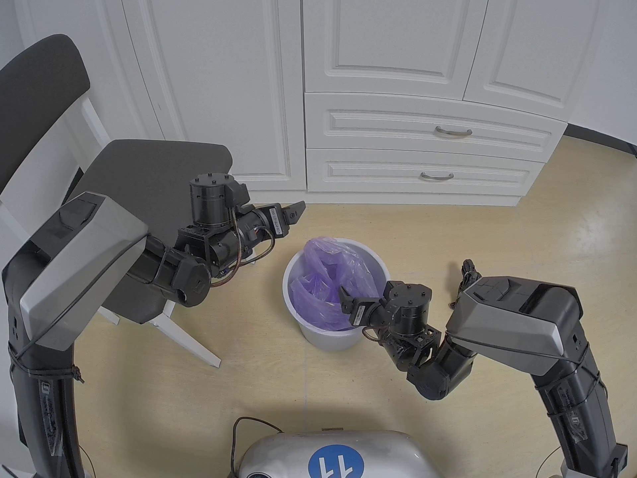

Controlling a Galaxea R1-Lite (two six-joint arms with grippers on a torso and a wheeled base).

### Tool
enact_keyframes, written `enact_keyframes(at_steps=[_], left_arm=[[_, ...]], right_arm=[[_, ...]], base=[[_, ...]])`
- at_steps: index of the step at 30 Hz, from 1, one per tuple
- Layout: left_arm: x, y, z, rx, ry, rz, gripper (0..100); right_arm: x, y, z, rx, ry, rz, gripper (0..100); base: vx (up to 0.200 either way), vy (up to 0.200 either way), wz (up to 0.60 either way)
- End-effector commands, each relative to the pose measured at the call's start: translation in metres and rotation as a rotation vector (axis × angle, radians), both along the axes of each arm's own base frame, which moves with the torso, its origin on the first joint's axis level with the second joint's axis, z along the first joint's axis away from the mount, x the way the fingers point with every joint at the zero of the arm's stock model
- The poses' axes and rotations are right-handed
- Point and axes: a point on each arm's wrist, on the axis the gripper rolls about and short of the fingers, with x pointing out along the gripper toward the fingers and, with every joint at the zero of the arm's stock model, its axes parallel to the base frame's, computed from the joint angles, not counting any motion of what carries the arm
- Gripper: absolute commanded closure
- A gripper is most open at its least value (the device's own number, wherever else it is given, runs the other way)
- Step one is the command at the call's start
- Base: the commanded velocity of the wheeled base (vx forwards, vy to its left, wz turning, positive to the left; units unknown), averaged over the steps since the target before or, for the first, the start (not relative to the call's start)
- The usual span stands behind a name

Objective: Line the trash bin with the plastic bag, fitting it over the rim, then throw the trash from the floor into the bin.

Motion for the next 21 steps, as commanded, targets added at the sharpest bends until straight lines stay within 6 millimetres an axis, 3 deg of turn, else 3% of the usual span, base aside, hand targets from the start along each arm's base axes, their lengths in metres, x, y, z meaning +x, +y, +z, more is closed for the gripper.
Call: enact_keyframes(at_steps=[1, 9, 10, 13, 18, 21], left_arm=[[0.001, 0.000, -0.001, 0.000, 0.001, 0.002, 0], [-0.001, 0.006, -0.011, 0.066, 0.035, -0.001, 0], [-0.007, 0.013, -0.026, 0.175, 0.103, -0.030, 0], [-0.019, 0.025, -0.043, 0.356, 0.230, -0.121, 0], [-0.024, 0.024, -0.055, 0.415, 0.296, -0.160, 0], [-0.024, 0.017, -0.071, 0.449, 0.314, -0.179, 0]], right_arm=[[0.009, -0.007, -0.026, -0.025, 0.040, -0.025, 0], [-0.005, -0.005, -0.006, -0.031, 0.045, -0.007, 0], [-0.009, -0.004, 0.005, -0.032, 0.036, 0.000, 0], [-0.013, -0.008, 0.025, -0.029, 0.027, -0.003, 0], [-0.015, -0.015, 0.038, -0.054, 0.067, -0.013, 0], [-0.014, -0.018, 0.035, -0.071, 0.094, -0.018, 0]], base=[[0.000, 0.000, 0.00], [0.000, 0.000, 0.00], [0.000, 0.000, 0.00], [0.000, 0.000, 0.00], [0.000, 0.000, 0.00], [0.000, 0.000, 0.00]])
